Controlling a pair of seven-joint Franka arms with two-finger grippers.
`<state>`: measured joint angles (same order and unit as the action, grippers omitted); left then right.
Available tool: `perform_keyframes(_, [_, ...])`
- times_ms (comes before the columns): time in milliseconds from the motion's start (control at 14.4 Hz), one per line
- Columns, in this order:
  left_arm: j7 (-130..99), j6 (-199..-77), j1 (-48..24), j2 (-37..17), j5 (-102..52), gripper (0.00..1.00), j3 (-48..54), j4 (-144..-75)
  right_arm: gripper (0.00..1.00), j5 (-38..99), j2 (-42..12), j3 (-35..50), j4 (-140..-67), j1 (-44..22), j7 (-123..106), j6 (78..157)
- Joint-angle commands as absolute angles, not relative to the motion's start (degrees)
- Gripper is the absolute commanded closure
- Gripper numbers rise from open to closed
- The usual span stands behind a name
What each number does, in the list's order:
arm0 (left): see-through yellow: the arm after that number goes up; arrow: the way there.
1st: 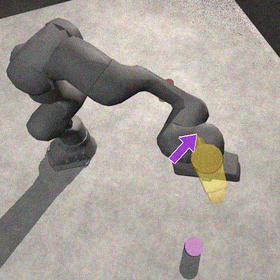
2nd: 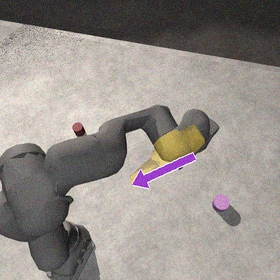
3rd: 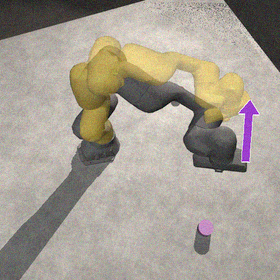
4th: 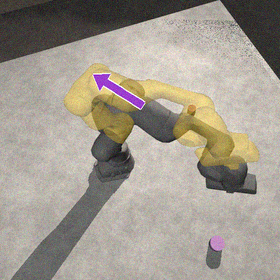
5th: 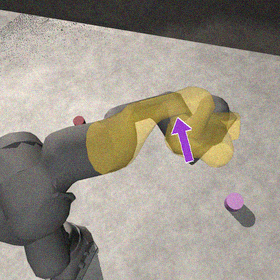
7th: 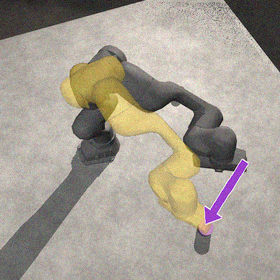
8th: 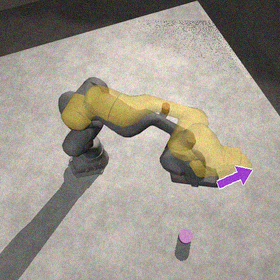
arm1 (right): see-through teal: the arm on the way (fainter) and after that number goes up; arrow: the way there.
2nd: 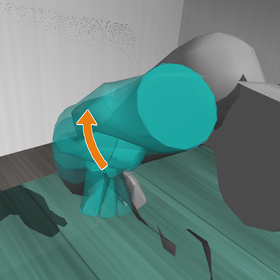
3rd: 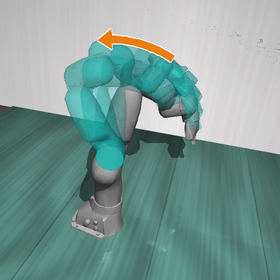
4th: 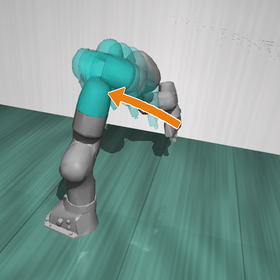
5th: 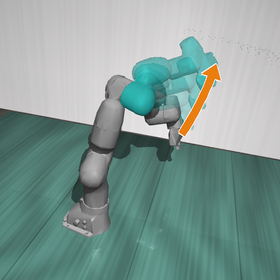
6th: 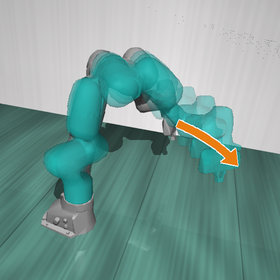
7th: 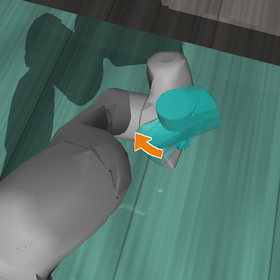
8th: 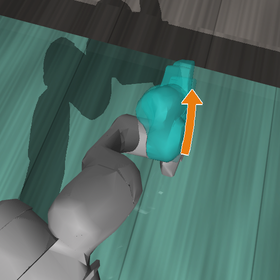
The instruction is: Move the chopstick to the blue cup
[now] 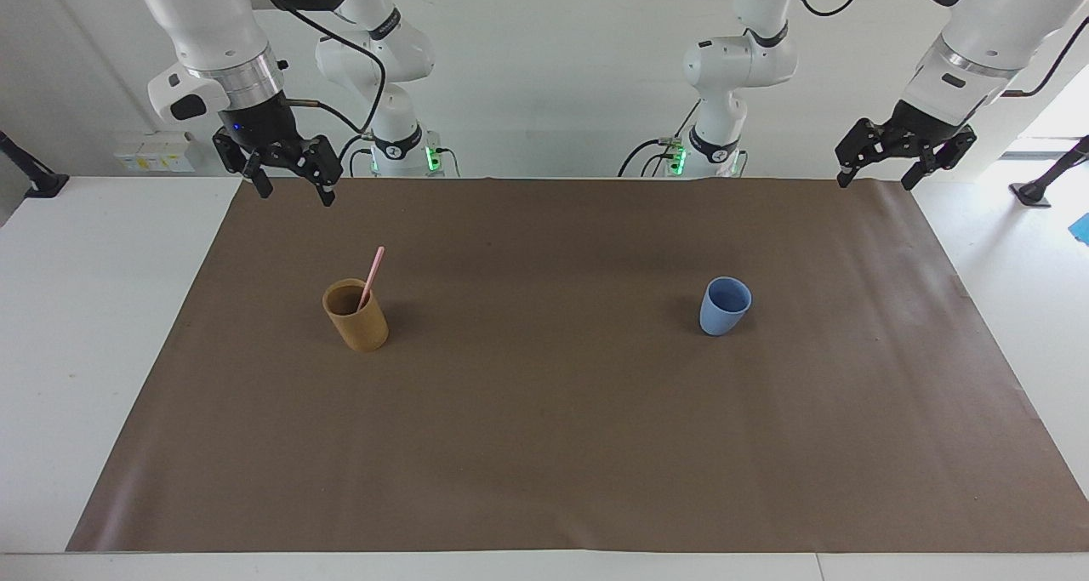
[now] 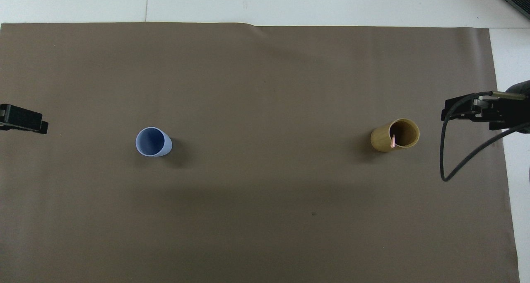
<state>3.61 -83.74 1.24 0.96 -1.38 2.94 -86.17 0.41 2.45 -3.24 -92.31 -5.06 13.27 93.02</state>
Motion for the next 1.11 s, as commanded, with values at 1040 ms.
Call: perform_keyframes(1040, [4.0, -83.4, 2.3, 0.6, -2.1, 0.0, 3.4, -85.4, 0.0, 1.3, 3.4, -3.6, -93.9, -4.5, 11.6, 92.6])
